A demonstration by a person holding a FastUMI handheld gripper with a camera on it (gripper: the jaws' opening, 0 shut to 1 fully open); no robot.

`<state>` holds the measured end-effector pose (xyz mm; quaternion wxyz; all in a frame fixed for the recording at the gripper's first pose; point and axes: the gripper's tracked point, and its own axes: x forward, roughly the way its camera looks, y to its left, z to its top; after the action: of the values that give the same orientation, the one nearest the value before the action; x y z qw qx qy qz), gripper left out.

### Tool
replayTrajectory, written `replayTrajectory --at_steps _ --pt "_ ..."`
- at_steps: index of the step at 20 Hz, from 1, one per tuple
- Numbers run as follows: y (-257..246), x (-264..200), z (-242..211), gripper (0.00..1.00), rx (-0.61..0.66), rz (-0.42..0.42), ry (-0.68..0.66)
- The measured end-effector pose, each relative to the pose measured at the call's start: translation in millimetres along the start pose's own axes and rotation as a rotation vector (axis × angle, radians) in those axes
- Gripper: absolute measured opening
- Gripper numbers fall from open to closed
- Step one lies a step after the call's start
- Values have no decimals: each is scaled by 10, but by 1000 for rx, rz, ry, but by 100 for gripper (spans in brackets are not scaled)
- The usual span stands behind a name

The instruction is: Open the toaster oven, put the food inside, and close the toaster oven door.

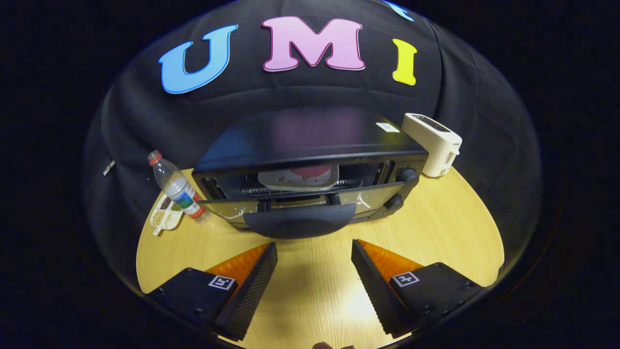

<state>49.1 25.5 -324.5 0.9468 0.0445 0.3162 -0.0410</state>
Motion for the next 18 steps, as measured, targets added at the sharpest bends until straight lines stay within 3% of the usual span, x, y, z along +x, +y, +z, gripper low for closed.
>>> replayTrajectory --at_steps 5,11,18 --pt "-49 -276 434 100 7 36 -117" --pt "-324 -764 914 100 0 11 -262" --pt "-543 -1590 1777 100 9 1 -478"
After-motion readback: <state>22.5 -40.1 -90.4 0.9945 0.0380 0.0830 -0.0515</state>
